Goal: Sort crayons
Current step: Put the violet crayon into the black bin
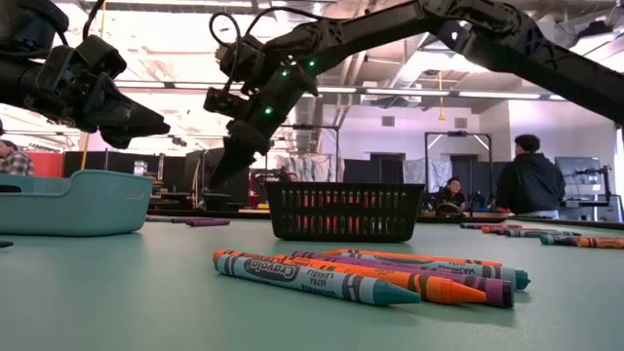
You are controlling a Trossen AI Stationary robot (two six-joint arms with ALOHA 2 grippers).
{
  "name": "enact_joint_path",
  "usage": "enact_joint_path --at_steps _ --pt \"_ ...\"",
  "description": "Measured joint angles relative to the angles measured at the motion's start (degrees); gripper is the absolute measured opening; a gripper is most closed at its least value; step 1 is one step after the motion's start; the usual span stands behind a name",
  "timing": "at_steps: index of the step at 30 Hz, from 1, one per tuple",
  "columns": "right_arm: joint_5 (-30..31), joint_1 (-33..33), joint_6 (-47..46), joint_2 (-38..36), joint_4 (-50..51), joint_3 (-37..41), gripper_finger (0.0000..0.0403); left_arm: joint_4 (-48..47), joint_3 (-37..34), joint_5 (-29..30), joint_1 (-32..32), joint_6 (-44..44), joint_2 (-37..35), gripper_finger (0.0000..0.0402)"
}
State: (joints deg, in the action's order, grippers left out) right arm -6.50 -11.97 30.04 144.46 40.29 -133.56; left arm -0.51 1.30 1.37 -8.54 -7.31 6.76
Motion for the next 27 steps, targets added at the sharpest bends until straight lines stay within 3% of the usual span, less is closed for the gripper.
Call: enact_joint_path --at_steps 4,14,20,27 --pt "3.5 -0.7 2.3 0.6 -0.3 0.0 0.0000 0.0 0.0 0.0 0.0 0.0 0.0 0.0125" --pt "3.5 -1.2 19.2 0.8 -2.1 -0.1 0.0004 0.0 0.0 0.0 0.0 0.0 0.0 0.0125" --pt "5.3 -0.6 31.5 4.0 -3.5 -0.1 0.0051 0.0 0.0 0.0 0.0 0.0 0.0 0.0125" --pt "9.1 0.5 34.8 5.0 -5.3 0.0 0.0109 0.0 0.0 0.0 0.0 0.0 0.0 0.0125"
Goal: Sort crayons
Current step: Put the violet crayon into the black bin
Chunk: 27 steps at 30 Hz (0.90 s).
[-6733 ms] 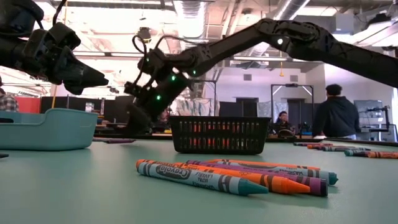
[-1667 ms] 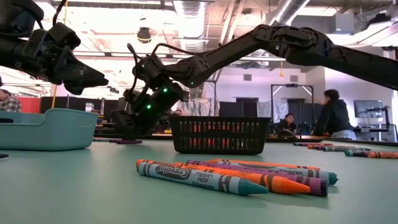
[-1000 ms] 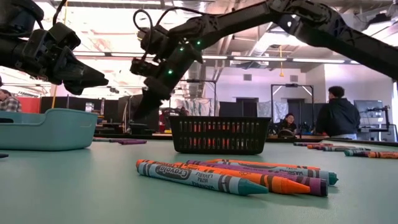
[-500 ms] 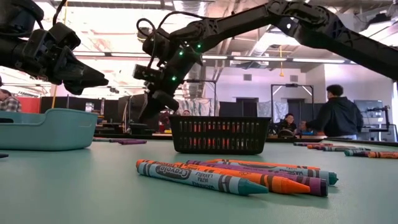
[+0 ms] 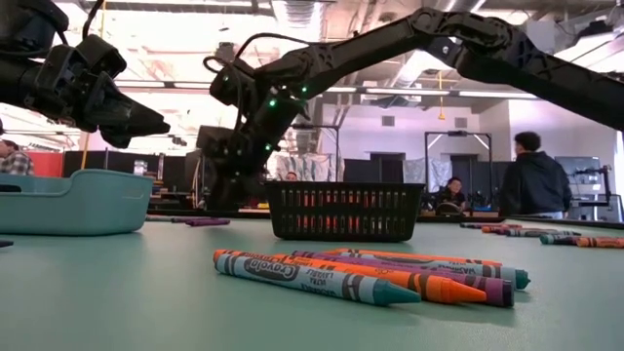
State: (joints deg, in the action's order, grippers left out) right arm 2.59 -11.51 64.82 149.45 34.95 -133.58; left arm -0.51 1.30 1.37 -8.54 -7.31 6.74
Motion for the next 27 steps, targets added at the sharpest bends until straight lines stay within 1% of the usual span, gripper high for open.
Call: enact_joint_path --at_steps 3,7,19,23,27 --pt "-0.7 -0.1 0.1 0.1 -2.3 0.0 0.0125 0.0 0.0 0.0 0.0 0.0 0.0 0.0125" --pt "-4.3 -0.6 -1.6 0.0 -6.4 -0.1 0.0137 0.0 0.0 0.0 0.0 0.0 0.0 0.0125" --pt "-6.3 -1.0 -3.2 0.0 -7.6 -0.1 0.0133 0.0 0.0 0.0 0.0 0.0 0.0 0.0125" --pt "-6.4 -0.9 1.0 0.0 -7.4 -0.1 0.0133 0.0 0.0 0.0 0.0 0.0 0.0 0.0125" --pt "-4.3 0.4 7.0 0.0 -7.4 -0.1 0.0133 0.0 0.0 0.0 0.0 0.0 0.0 0.0125"
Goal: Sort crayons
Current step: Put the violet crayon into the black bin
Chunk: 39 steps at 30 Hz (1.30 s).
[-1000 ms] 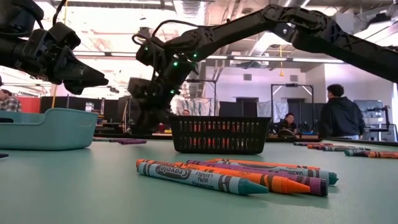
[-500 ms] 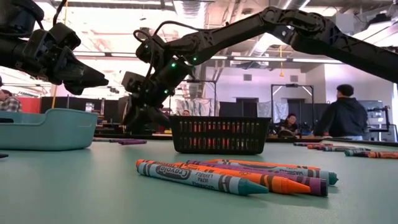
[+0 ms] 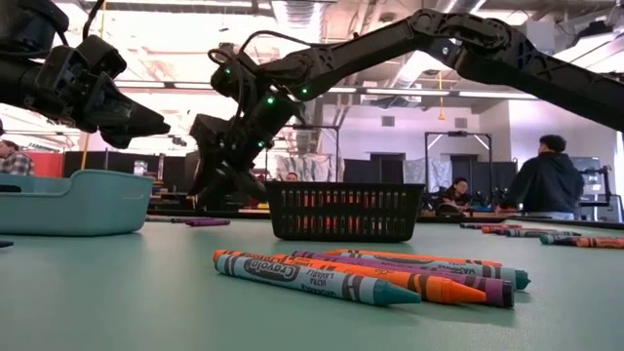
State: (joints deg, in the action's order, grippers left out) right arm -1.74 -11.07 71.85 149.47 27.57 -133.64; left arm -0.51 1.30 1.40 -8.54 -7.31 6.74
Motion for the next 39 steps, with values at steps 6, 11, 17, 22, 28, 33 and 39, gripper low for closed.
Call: enact_joint_path --at_steps 6,11,17,22,28,33,39 --pt "6.0 2.7 13.4 0.0 0.1 0.0 0.0133 0.0 0.0 0.0 0.0 0.0 0.0 0.0125" --pt "10.7 3.2 19.8 0.0 -0.6 0.0 0.0130 0.0 0.0 0.0 0.0 0.0 0.0 0.0125" --pt "10.9 1.8 20.2 0.0 2.8 0.0 0.0115 0.0 0.0 0.0 0.0 0.0 0.0 0.0125" --pt "10.9 0.5 20.2 -0.1 5.3 0.0 0.0101 0.0 0.0 0.0 0.0 0.0 0.0 0.0125" --pt "7.5 0.0 20.2 -0.1 5.7 0.0 0.0092 0.0 0.0 0.0 0.0 0.0 0.0 0.0125" --pt "4.5 -0.7 19.6 -0.2 8.9 -1.3 0.0084 0.0 0.0 0.0 0.0 0.0 0.0 0.0125" --pt "0.6 -1.3 16.1 -0.2 8.7 -1.3 0.0077 0.0 0.0 0.0 0.0 0.0 0.0 0.0125"
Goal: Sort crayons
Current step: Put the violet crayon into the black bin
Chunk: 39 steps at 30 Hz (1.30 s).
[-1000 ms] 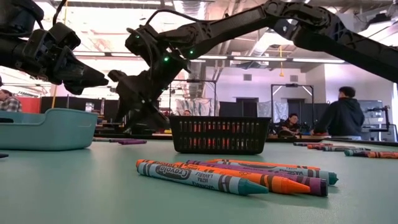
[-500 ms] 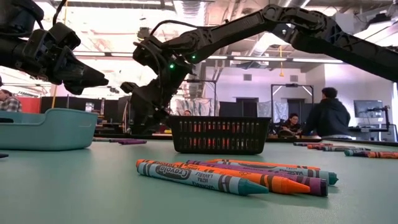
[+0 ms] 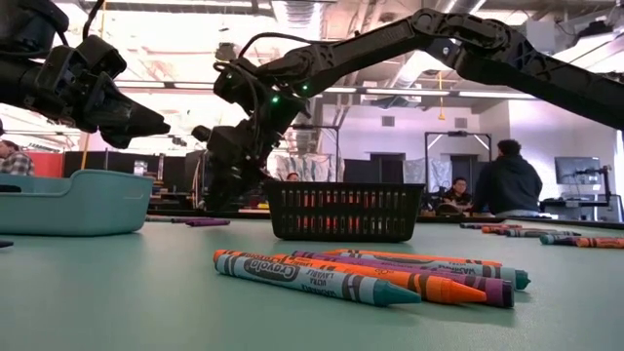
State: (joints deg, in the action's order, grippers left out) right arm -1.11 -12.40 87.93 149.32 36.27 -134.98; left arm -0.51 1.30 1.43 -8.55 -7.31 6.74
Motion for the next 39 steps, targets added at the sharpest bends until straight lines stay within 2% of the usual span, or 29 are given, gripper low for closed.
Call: enact_joint_path --at_steps 6,14,26,33,39 --pt "-4.7 -0.6 -4.8 0.0 0.1 0.0 0.0077 0.0 0.0 0.0 0.0 0.0 0.0 0.0125" --pt "-5.7 -1.7 -5.5 0.0 0.1 0.0 0.0077 0.0 0.0 0.0 0.0 0.0 0.0 0.0125" --pt "-18.9 -4.8 -14.9 0.0 -2.5 0.1 0.0077 0.0 0.0 0.0 0.0 0.0 0.0 0.0125" --pt "-22.0 -5.0 -16.0 0.0 -2.8 0.1 0.0077 0.0 0.0 0.0 0.0 0.0 0.0 0.0125" --pt "-33.3 -5.5 -26.9 -0.2 -14.1 0.1 0.0077 0.0 0.0 0.0 0.0 0.0 0.0 0.0125"
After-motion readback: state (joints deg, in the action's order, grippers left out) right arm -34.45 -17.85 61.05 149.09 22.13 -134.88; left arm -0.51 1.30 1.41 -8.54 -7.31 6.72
